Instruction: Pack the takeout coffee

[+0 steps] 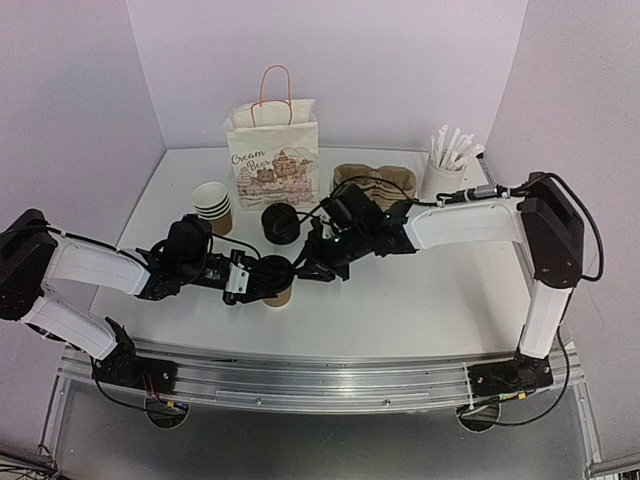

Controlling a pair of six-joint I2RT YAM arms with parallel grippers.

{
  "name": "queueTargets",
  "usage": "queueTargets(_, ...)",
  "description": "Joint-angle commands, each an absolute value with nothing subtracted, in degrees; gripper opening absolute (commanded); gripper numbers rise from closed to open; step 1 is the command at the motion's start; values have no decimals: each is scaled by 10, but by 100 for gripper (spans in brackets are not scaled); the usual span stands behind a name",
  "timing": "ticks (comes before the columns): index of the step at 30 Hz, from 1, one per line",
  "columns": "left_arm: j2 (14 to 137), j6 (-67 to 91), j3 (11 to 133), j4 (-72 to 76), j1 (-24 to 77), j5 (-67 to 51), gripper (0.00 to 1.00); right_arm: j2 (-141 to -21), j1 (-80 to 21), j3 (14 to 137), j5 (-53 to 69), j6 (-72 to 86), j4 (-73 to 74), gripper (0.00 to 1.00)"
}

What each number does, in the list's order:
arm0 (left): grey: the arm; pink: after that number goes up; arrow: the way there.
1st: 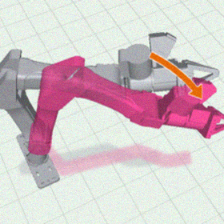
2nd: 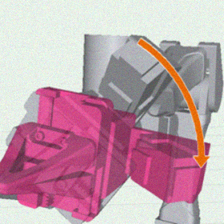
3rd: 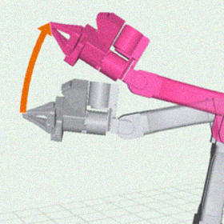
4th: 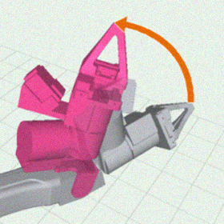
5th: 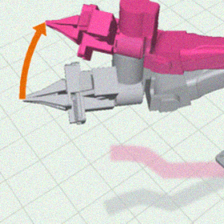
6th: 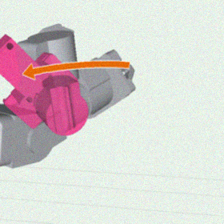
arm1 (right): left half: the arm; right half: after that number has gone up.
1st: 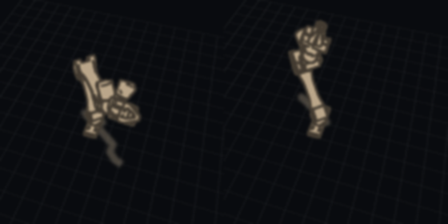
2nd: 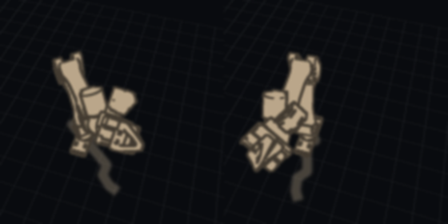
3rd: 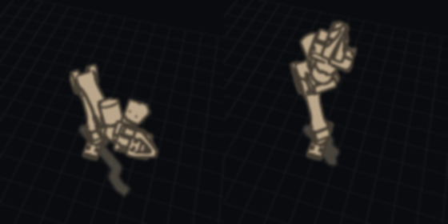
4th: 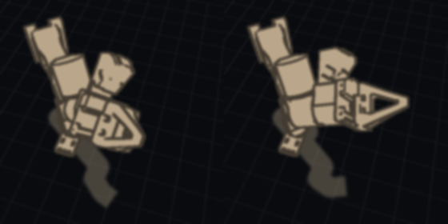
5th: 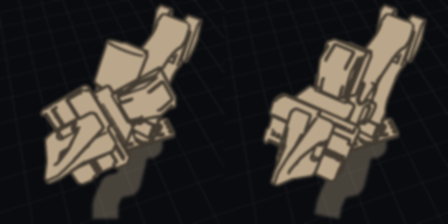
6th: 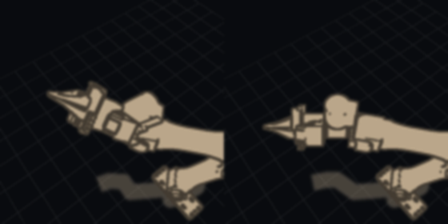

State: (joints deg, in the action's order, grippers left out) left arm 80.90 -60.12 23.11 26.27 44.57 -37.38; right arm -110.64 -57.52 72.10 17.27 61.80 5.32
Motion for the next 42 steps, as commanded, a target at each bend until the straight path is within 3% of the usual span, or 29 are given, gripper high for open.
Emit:
queueTargets(1,853,-603,187,94,454,-360,42,-1190,-603,685,157,606,185,14)
queueTargets(19,856,-614,183,96,454,-360,42,-1235,-631,708,156,576,236,5)
queueTargets(29,841,-606,192,88,454,-358,43,-1218,-630,772,138,542,277,7)
queueTargets(42,779,-558,260,47,454,-345,54,-1188,-615,894,102,501,303,11)
